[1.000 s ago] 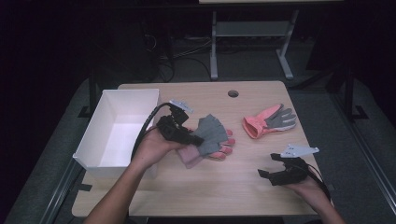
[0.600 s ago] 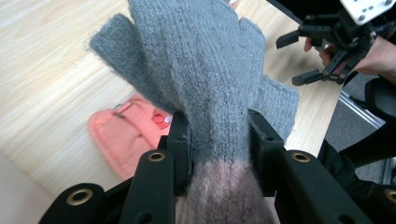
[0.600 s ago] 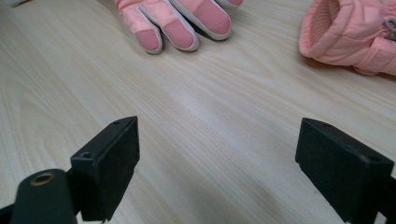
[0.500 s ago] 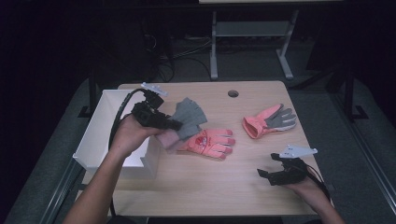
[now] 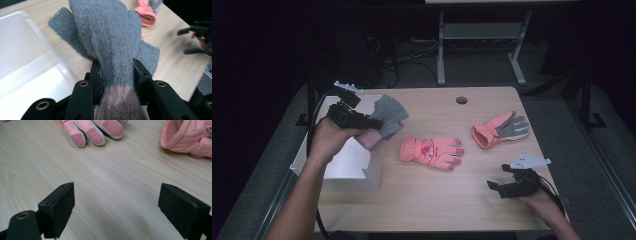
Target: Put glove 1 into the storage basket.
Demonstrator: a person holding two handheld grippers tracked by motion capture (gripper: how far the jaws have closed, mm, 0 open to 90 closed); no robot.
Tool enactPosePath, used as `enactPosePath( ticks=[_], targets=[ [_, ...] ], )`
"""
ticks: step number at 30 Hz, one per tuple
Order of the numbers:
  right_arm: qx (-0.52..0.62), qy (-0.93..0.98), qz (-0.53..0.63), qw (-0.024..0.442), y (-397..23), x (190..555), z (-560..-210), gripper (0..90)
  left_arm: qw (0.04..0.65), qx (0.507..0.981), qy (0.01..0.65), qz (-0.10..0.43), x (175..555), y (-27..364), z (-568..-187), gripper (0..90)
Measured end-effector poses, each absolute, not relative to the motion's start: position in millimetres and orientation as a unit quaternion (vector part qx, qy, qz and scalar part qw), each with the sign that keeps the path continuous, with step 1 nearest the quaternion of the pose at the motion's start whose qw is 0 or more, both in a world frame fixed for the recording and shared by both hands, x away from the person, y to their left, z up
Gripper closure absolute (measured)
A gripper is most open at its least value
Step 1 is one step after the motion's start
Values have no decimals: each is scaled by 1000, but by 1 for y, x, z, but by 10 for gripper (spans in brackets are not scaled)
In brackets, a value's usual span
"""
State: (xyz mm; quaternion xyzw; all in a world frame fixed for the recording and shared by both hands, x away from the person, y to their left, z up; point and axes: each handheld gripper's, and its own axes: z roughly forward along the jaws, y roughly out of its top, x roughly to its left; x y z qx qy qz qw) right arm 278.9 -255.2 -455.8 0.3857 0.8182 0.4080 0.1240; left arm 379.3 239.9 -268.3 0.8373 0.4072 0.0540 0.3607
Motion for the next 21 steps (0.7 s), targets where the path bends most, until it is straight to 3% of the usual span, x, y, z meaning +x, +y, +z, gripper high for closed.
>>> enactPosePath(
  ticks=[9, 21],
  targets=[
    [386, 820, 405, 124, -255, 279, -456, 137, 351, 807, 467, 87, 392, 279, -282, 669],
    [382, 821, 405, 125, -255, 279, -457, 139, 316, 767, 546, 117, 417, 322, -332, 669]
  ],
)
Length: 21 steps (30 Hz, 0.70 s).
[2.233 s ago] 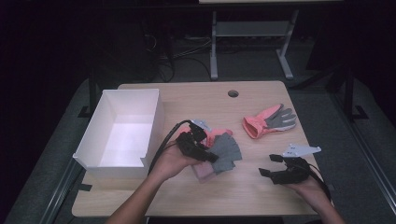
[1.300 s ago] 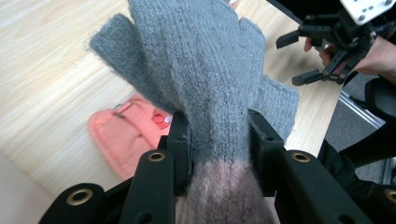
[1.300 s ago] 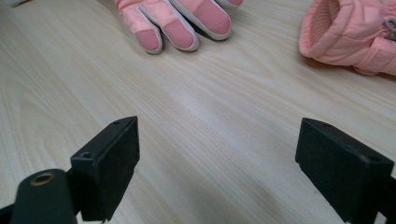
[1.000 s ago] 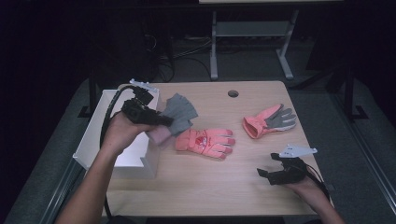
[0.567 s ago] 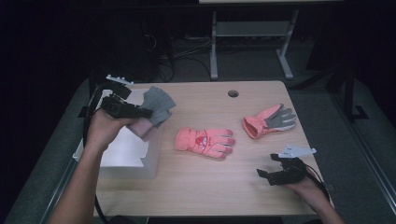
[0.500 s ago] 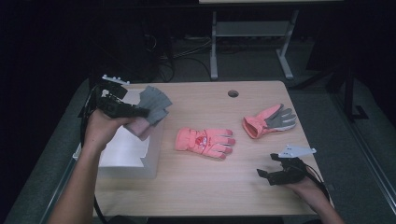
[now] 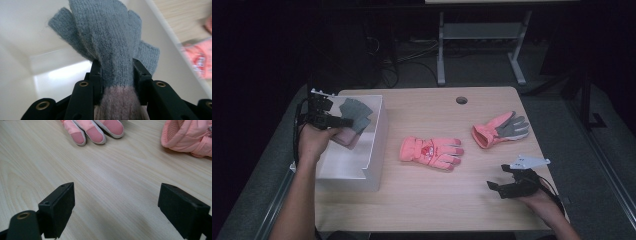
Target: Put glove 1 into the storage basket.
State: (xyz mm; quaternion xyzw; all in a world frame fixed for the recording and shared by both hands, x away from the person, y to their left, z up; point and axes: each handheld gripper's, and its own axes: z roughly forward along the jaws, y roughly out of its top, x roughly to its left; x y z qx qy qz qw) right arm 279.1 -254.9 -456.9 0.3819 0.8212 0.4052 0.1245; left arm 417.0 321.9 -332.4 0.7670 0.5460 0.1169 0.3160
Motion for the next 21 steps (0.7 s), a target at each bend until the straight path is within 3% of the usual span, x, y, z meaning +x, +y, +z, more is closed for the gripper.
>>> enactPosePath(
  ticks=[21],
  targets=[
    [374, 821, 412, 124, -255, 278, -456, 139, 224, 771, 585, 111, 444, 333, -405, 663]
  ],
)
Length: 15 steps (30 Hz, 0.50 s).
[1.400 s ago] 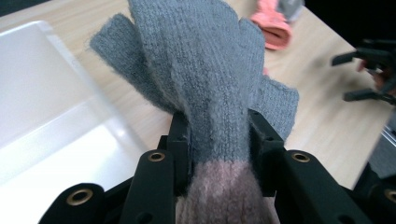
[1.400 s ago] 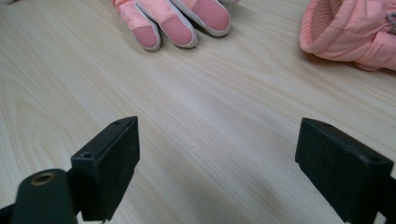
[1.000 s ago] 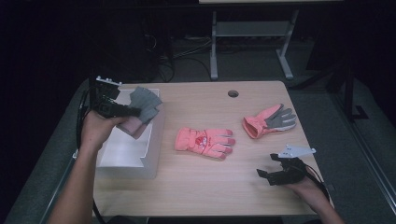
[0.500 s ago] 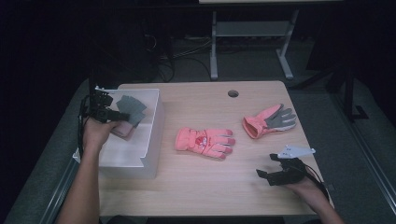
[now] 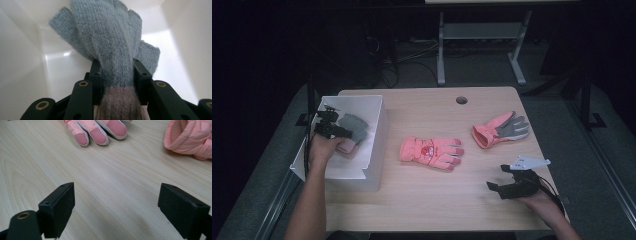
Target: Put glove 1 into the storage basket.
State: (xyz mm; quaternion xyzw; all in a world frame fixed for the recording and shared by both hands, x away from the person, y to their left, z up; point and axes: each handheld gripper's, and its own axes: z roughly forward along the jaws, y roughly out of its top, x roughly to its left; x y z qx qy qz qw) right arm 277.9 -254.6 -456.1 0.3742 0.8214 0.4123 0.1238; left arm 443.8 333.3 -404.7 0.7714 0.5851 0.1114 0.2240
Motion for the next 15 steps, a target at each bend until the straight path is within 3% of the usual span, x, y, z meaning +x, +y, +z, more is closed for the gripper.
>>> enactPosePath(
  ticks=[9, 15],
  targets=[
    [375, 821, 413, 122, -255, 277, -456, 139, 198, 774, 592, 106, 445, 331, -423, 615],
    [372, 822, 413, 124, -255, 277, -456, 140, 179, 770, 600, 120, 447, 325, -425, 374]
  ],
)
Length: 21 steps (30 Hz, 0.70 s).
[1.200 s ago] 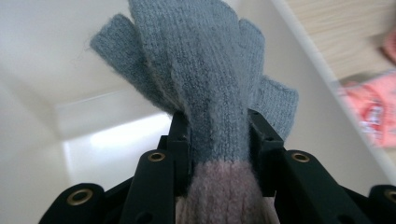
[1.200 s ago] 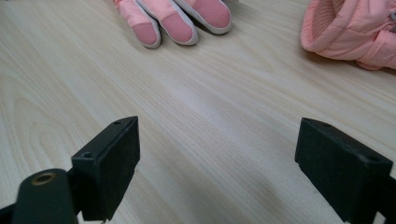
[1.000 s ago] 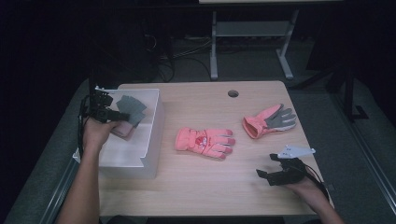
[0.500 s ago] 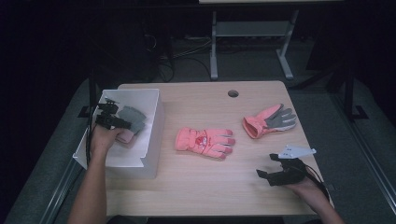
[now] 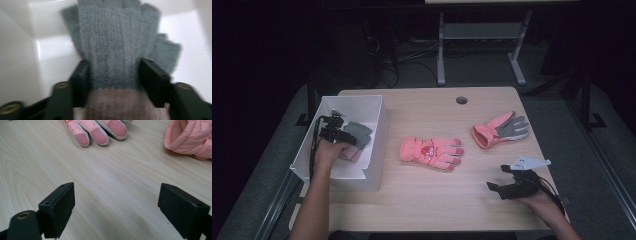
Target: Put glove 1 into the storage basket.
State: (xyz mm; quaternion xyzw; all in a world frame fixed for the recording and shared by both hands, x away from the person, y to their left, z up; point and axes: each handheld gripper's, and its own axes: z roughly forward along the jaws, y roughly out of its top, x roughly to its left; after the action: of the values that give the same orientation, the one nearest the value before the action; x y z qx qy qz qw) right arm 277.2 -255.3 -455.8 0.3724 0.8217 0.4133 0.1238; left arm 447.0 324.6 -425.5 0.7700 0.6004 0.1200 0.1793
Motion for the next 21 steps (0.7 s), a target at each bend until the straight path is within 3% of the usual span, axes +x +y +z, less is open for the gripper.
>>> enactPosePath(
  ticks=[5, 21],
  targets=[
    [372, 821, 414, 123, -256, 277, -456, 140, 186, 767, 600, 131, 445, 321, -422, 261],
    [374, 822, 413, 118, -254, 277, -456, 139, 269, 779, 553, 124, 432, 318, -365, 181]
  ],
)
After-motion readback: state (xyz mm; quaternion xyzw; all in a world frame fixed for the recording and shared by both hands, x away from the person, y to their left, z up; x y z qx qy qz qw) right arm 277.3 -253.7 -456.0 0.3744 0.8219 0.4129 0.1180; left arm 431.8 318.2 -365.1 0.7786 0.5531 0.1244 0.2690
